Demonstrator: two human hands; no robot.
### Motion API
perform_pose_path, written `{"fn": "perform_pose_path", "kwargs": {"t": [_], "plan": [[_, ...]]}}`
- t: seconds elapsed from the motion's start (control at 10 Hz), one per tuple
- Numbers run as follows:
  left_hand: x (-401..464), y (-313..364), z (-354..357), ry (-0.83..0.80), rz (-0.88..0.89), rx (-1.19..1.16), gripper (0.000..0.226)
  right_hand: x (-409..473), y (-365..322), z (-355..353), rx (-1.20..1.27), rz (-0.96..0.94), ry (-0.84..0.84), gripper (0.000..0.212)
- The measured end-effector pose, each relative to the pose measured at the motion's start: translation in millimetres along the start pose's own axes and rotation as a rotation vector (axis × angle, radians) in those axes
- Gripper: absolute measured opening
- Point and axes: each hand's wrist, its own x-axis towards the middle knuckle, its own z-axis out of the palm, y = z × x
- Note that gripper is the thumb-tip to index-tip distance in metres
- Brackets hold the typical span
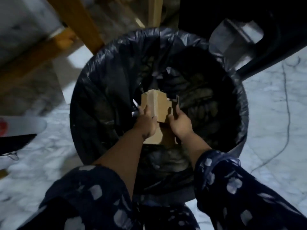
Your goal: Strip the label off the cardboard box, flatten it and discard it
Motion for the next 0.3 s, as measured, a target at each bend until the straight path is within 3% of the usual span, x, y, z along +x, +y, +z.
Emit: {"fn": "perform_pose_path", "kwargs": {"t": [0.1,0.2,0.3], "plan": [[6.3,-0.1,1.8,-0.121,-0.010,0.144,0.062,6.3,1.2,6.2,-0.055,0.049,-0.021,0.065],[-19.1,17.2,-17.7,-0.026,0.055,0.003,0.056,-10.1,-10.4,-5.6,0.034,0.059,-0.044,0.059],[-86.6,30.1,-51.3,0.172,0.173,-0.189,0.048,-49.0,-26.3,-38.0,0.144,0.042,-0.093,0.046]]}}
